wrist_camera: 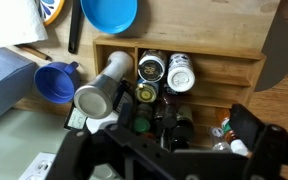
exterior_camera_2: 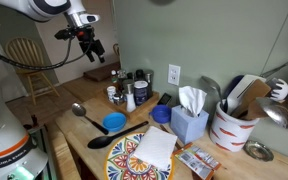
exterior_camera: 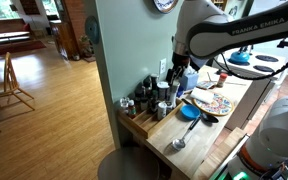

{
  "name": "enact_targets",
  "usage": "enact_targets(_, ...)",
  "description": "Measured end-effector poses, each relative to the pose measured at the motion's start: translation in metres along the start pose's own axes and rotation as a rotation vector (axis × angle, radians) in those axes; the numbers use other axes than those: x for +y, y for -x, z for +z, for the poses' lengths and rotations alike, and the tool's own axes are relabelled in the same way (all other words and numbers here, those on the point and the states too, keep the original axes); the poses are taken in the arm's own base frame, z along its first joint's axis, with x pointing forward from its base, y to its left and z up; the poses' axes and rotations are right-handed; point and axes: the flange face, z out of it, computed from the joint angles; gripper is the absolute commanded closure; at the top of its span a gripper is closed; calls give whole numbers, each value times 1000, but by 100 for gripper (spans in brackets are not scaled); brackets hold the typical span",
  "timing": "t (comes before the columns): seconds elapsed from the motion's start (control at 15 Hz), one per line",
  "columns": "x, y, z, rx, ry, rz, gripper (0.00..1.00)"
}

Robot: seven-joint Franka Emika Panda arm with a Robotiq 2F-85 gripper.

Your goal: Lift the paper towel on the yellow chopping board, dip it in water in the blue bowl to the left, the wipe the board and the put it on the cupboard to the right

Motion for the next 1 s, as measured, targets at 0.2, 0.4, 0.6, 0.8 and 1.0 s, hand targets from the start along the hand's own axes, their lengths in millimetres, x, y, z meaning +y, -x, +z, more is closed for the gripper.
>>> enact_targets(0.2,38,12,19,-41,-3,72,0)
enact_targets(0.4,80,35,43,-90,-15,160,0)
enact_targets(0.6,124,62,64,-108,-29,263,0)
enact_targets(0.8,162,87,85,-107,-36,366,0)
enact_targets(1.0,190,98,103,-104,-40,454,0)
